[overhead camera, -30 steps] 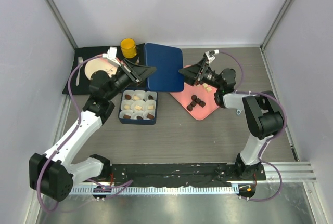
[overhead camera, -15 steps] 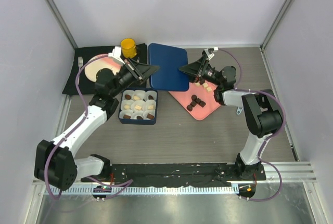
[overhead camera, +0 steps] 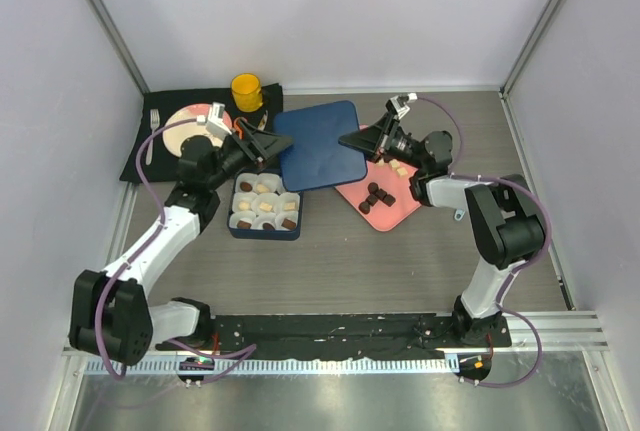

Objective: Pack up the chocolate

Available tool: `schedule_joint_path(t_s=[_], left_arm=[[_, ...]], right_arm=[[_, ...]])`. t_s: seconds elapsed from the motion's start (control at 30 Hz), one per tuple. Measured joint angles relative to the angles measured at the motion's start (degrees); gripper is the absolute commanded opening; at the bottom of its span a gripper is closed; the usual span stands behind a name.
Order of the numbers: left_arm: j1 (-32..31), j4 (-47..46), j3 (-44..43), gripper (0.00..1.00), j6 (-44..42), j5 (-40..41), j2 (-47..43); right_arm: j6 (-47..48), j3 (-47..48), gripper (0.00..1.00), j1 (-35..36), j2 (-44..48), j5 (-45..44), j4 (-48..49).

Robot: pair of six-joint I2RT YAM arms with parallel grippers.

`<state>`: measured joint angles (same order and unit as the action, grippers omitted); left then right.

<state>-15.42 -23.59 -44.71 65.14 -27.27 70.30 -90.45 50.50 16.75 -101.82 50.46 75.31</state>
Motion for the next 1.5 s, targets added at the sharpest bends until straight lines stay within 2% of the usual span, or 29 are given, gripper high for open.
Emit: schedule_joint_path(t_s=[0.1, 0.2, 0.3, 0.47, 0.63, 0.77, 1.1, 1.5], left_arm=[[0.8, 5.0, -0.1, 0.87, -4.5, 0.5, -1.4], [1.0, 14.5, -1.3, 0.93, -10.4, 3.5, -4.2], [1.0, 24.1, -3.3, 0.96, -15.6, 10.7, -7.9], [1.3, 39.2, -5.0, 1.0, -22.1, 30.2, -17.6], [1.5, 47.7, -4.8, 1.0, -24.1, 43.7, -22.8], [1.6, 50.8, -2.9, 1.0, -25.4, 50.6, -24.9], [1.3, 47.5, 4.8, 1.0, -27.8, 52.7, -22.1], [1.1, 43.1, 4.0, 1.0, -27.9, 49.1, -11.1]], right_arm=[[2.4, -1.4, 0.02, 1.3, 0.2, -1.9, -0.5], [5.7, -2.7, 0.01, 3.6, 1.0, -5.0, -1.9], [10.1, -2.9, 0.01, 8.2, 2.5, -9.7, -6.4], [15.8, -1.9, 0.01, 15.3, 3.1, -19.3, -14.5], [17.0, 1.1, 0.01, 21.2, 0.9, -28.0, -18.1], [17.9, 5.2, 0.01, 25.4, -2.9, -34.5, -21.4], [18.9, 9.7, 0.01, 33.0, -9.3, -48.3, -29.8], [18.3, 6.8, 0.06, 33.5, -10.4, -54.6, -31.3]])
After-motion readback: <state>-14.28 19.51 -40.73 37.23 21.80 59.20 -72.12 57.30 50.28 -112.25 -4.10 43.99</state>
